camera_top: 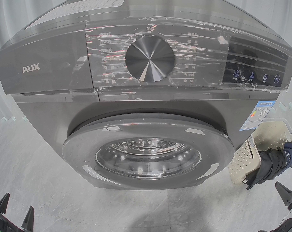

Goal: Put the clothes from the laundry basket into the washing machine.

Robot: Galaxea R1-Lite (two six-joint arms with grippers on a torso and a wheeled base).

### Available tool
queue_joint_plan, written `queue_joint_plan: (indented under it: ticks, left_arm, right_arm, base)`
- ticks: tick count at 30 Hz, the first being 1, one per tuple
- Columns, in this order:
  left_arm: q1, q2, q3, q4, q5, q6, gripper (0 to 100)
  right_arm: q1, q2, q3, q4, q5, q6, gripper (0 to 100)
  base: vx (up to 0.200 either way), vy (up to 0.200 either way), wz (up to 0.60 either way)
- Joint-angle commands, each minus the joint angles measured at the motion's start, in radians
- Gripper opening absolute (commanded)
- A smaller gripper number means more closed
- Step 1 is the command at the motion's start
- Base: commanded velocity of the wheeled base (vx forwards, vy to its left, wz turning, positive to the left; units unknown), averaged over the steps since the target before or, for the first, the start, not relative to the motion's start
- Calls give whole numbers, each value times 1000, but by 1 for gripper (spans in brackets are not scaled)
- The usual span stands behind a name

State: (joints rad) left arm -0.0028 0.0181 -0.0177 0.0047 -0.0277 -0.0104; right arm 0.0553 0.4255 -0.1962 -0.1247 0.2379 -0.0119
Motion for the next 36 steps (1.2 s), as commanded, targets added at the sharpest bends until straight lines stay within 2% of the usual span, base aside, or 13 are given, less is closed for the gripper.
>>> queue_joint_plan:
  ticks: [1, 3, 4, 6, 13, 18, 27, 36]
  left_arm:
    - [0, -17, 16, 0, 0, -2, 100]
    - [0, -17, 16, 0, 0, -2, 100]
    - [0, -17, 16, 0, 0, -2, 100]
    - [0, -17, 16, 0, 0, -2, 100]
    - [0, -17, 16, 0, 0, -2, 100]
    - [0, -17, 16, 0, 0, -2, 100]
    - [0, -18, 16, 0, 0, -2, 100]
    - [0, -17, 16, 0, 0, -2, 100]
  right_arm:
    - [110, 358, -14, -116, 44, -63, 100]
    - [136, 452, -34, -139, 47, -85, 100]
    - [173, 501, -45, -171, 46, -77, 100]
    - [202, 558, -54, -217, 44, -68, 100]
    - [219, 792, -66, -418, 40, -56, 100]
    - [230, 875, -88, -474, 41, -53, 100]
    - [324, 1023, -134, -592, 38, -53, 100]
    - [368, 1075, -141, -642, 37, -51, 100]
  base:
    - [0, 0, 0]
    - [0, 0, 0]
    - [0, 0, 0]
    - [0, 0, 0]
    - [0, 0, 0]
    - [0, 0, 0]
    - [0, 0, 0]
    - [0, 0, 0]
